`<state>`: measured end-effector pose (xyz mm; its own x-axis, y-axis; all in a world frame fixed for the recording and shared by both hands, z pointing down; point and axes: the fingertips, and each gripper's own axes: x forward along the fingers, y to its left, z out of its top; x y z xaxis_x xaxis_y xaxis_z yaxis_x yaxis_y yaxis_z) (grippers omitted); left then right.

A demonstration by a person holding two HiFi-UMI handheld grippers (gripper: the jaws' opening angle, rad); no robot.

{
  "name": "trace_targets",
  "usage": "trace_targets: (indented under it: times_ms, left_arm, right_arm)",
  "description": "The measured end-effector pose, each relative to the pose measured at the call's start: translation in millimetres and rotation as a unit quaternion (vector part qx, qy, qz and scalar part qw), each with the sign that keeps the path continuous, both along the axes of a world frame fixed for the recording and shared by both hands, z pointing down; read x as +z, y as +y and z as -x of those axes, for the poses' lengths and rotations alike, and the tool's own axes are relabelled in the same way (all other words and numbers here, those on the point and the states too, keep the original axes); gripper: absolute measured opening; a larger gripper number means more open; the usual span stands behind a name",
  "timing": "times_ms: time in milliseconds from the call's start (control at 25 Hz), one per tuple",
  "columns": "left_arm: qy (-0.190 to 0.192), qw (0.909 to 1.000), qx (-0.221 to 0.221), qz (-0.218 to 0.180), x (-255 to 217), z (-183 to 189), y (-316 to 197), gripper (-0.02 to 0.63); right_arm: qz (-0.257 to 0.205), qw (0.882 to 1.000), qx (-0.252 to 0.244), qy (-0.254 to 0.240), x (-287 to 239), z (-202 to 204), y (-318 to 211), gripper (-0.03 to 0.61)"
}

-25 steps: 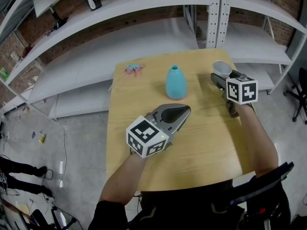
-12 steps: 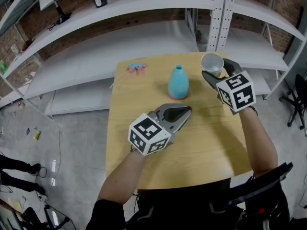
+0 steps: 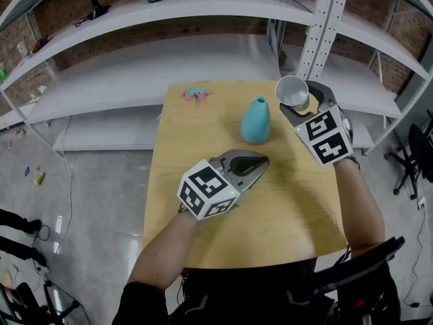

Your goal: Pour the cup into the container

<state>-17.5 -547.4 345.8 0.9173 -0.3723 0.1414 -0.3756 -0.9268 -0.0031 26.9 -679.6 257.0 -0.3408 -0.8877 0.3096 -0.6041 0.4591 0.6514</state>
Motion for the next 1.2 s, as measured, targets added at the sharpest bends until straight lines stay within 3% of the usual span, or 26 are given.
trace_targets:
  times_ms: [600,1200]
  left_arm:
    - [0.001,0.9999,0.012,0.001,0,1,4,-0.002]
    - [0.000,0.9998,0.020,0.000,1,0,5,-0.002]
  right_arm:
    - [-0.032,0.993,0.003,0.115,1,22,-9,0.310]
    - [-0.057,0.982,0.007,0.182,0,29,-15,0.308]
